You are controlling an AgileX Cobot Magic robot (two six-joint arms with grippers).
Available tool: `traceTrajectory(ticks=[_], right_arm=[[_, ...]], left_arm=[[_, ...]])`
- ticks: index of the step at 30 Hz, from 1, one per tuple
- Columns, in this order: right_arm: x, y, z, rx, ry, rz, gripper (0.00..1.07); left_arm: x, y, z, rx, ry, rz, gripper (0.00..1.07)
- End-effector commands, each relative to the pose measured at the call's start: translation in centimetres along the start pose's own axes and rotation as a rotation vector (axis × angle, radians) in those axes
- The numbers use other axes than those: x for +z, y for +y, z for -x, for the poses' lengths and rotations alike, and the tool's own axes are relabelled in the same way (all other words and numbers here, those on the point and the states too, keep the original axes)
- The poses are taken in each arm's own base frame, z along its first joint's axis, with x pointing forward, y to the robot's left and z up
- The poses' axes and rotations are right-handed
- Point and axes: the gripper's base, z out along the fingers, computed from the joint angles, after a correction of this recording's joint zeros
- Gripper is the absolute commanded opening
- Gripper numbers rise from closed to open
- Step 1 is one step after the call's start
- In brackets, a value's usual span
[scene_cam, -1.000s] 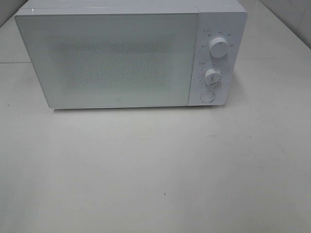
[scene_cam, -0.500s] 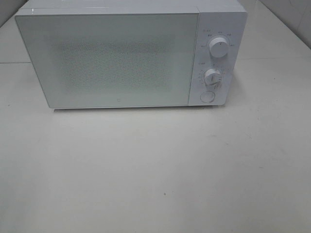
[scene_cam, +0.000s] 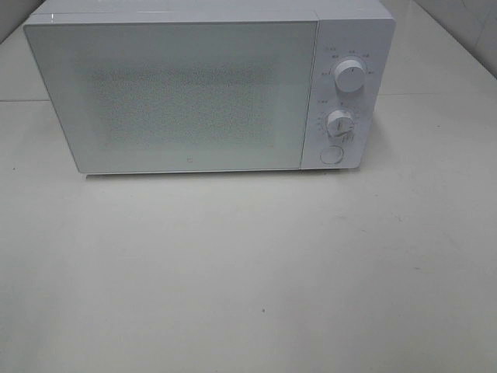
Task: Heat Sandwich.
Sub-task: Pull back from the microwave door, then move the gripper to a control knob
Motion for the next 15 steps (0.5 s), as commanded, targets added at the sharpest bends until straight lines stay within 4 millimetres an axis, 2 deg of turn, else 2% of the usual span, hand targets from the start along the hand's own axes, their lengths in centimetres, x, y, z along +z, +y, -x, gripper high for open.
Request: traceTrajectory(ticks=[1,15], right_arm=[[-0.35,0.00,-0.23,0.008,-0.031,-0.002,0.75],[-0.35,0.00,-0.23,0.009,-0.031,-0.002,0.75]], left_arm=[[-0.31,-0.05,-0.07,-0.009,-0.036,-0.005,0.98],[-0.31,-0.05,-0.07,-0.009,-0.036,-0.005,0.98]])
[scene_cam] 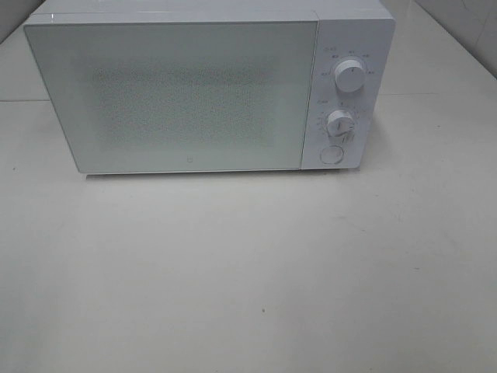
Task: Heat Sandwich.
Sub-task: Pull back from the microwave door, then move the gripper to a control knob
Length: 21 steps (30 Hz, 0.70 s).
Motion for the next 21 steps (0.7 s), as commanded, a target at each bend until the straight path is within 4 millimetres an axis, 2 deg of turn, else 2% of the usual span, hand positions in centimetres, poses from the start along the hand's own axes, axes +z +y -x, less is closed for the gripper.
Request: traceTrajectory(ticks=[1,12,21], right_arm=[[-0.3,0.0,-0.2,0.009,-0.033,-0.002,0.75],[-0.8,0.0,1.1,0.032,-0.113,-0.001,0.75],[1.5,0.1,3.7,0.022,-0.110,0.006,0.75]], left_arm=[[-0.3,0.0,-0.1,-0.009,-0.036,-0.005,0.98],[-0.3,0.0,-0.1,-0.009,-0.036,-0.005,0.98],[-0.3,0.0,-0.1,-0.009,-0.036,-0.005,0.98]])
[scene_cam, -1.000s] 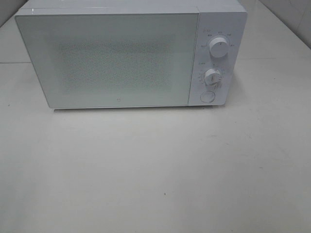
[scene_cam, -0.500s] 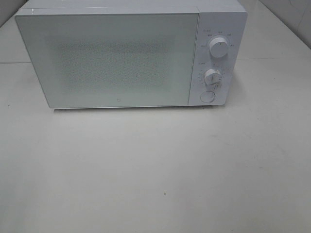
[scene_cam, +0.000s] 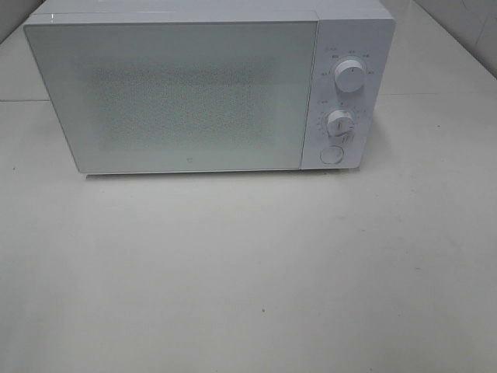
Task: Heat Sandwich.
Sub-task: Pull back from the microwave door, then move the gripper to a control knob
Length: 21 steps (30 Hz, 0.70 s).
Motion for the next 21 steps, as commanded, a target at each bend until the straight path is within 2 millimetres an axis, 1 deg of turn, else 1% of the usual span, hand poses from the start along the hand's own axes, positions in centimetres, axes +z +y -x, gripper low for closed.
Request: traceTrajectory(ticks=[1,3,5,6,8,12,13,17,18,20,21], right_arm=[[0.6,0.1,0.9,0.007,-0.028,0.000,0.75],[1.1,0.1,1.5,0.005,-0.041,0.002,0.75],[2.2,0.2,2.2,0.002,-0.048,0.006,0.75],[2.2,0.2,2.2,0.002,-0.048,0.006,0.75],[3.2,0.2,3.0,-0.001,-0.059,0.009,0.75],[4.2,0.3,3.7,-0.003,-0.069,0.012,0.75],[4.9,0.4,4.1,-0.005,-0.071,0.014,0.75],[5.9,0.4,4.5,-0.007,-0.064,0.017,0.75],[6.6,0.5,4.7,-0.008,-0.054,0.019,0.75],[7.3,0.5,4.8,-0.009,-0.045,0.020,0.75],[7.3,0.5,4.8,-0.009,-0.045,0.020,0.75]], left_arm=[[-0.3,0.0,-0.1,-0.009,-0.036,-0.005,0.98],[-0.3,0.0,-0.1,-0.009,-0.036,-0.005,0.98],[-0.3,0.0,-0.1,-0.009,-0.036,-0.005,0.98],[-0.3,0.0,-0.1,-0.009,-0.036,-0.005,0.98],[-0.3,0.0,-0.1,-0.009,-0.036,-0.005,0.98],[-0.3,0.0,-0.1,-0.009,-0.036,-0.005,0.98],[-0.3,0.0,-0.1,-0.009,-0.036,-0.005,0.98],[-0.3,0.0,-0.1,-0.009,-0.036,-0.005,0.98],[-0.3,0.0,-0.1,-0.009,-0.036,-0.005,0.98],[-0.3,0.0,-0.1,-0.009,-0.036,-0.005,0.98],[-0.3,0.0,-0.1,-0.009,-0.036,-0.005,0.98]])
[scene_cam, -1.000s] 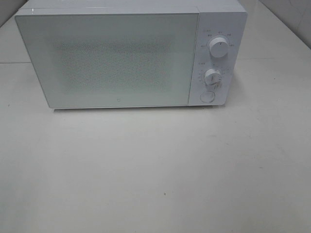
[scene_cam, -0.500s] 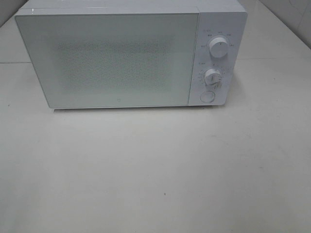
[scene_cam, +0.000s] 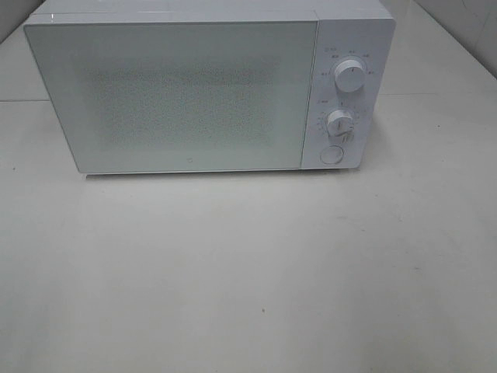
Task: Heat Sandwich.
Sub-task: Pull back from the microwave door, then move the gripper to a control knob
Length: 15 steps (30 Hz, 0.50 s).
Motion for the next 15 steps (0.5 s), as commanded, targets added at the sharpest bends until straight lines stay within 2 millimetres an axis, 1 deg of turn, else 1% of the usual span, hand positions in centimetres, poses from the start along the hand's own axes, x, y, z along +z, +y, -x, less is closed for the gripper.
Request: traceTrajectory(ticks=[1,4,6,7,9,10,12,14,15], right_arm=[[1.5,0.0,0.5,0.007,0.002,0.002,0.75],[2.6,0.1,0.7,0.005,0.011,0.005,0.75],[2.9,0.1,0.8,0.005,0.012,0.006,0.75],[3.7,0.2,0.9,0.004,0.017,0.008,0.75],[4.5,0.2,0.9,0.003,0.025,0.010,0.75],[4.5,0.2,0.9,0.003,0.025,0.010,0.75],[5.6,0.3,1.0,0.002,0.026,0.014,0.75],[6.0,0.3,1.1,0.002,0.024,0.015,0.75],[6.8,0.3,1.2,0.005,0.018,0.017,0.75]], left_arm=[[-0.3,0.0,-0.1,-0.009,-0.036,-0.005,0.98],[-0.3,0.0,-0.1,-0.009,-0.036,-0.005,0.98],[-0.3,0.0,-0.1,-0.009,-0.036,-0.005,0.98],[-0.3,0.0,-0.1,-0.009,-0.036,-0.005,0.98],[-0.3,0.0,-0.1,-0.009,-0.036,-0.005,0.98],[-0.3,0.0,-0.1,-0.009,-0.036,-0.005,0.98],[-0.3,0.0,-0.1,-0.009,-0.036,-0.005,0.98],[-0.3,0.0,-0.1,-0.009,-0.036,-0.005,0.98],[-0.3,0.0,-0.1,-0.009,-0.036,-0.005,0.98]])
